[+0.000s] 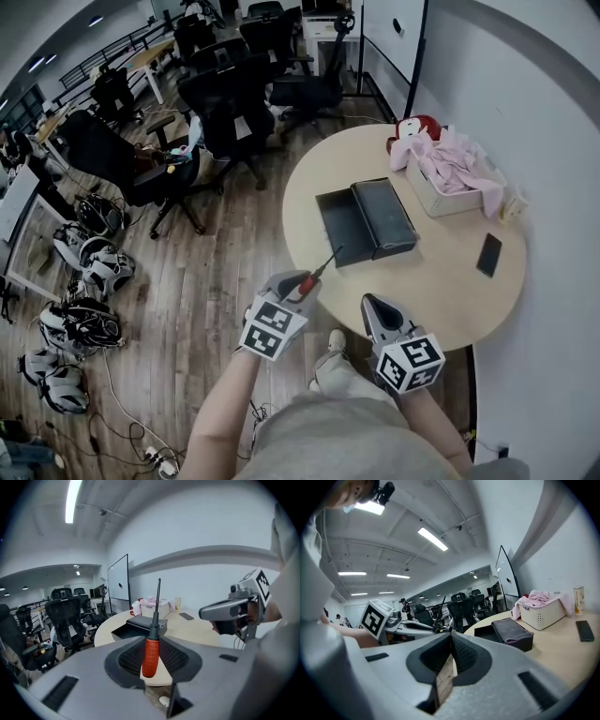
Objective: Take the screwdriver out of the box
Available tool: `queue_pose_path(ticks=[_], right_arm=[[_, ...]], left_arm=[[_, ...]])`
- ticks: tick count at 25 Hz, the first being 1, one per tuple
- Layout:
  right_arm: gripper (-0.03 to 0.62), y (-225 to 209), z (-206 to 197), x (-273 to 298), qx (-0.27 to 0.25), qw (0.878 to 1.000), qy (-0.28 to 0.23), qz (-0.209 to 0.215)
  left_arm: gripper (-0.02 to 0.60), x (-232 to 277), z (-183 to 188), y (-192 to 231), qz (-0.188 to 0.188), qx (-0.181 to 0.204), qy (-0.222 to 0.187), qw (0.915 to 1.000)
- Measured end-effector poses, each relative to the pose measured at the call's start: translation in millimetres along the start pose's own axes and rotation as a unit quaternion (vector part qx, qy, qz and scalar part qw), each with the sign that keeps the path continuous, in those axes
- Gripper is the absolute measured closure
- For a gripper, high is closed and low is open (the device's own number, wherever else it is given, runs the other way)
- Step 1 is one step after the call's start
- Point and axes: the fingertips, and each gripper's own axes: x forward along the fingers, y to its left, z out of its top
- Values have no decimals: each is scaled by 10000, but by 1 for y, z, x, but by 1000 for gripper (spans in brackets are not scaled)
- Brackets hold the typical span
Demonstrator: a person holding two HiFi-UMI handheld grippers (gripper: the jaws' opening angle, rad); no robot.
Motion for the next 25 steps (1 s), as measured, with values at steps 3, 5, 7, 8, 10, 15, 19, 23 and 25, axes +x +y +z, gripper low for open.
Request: queue_pose_path(ticks=[3,5,7,8,10,15,19,23,25], right_arm=[[594,7,-2,-5,-10,10000,-30,-8],[594,11,-3,-9,-11,10000,-52,-23],[594,14,-4,-12,-8,10000,-83,-39],[594,15,-4,-14,-8,9999,-97,-44],[594,15,-5,-17,-10,9999,-115,-51],[594,15,-3,-21,-41,9998,-178,-79],[594,14,-1,-20,-67,9996,-233,-122],[594,17,0,-19,-125,9996,-222,-116],[594,19,0,-19,-216,9995,-189,-121]], left_arm=[[499,-17,7,-9,222,-302,-326,9988],[499,-30,15,-18,287,-527,-492,9970],[499,-40,16,-26,287,-738,-561,9953],[499,-43,15,-29,298,-834,-603,9942],[499,-49,14,-33,348,-972,-740,9919],[497,-57,11,-37,491,-1184,-992,9868],[499,-59,7,-37,509,-1296,-1039,9848],[497,-61,4,-37,506,-1367,-1024,9840],[499,-62,4,-36,524,-1372,-1025,9838]])
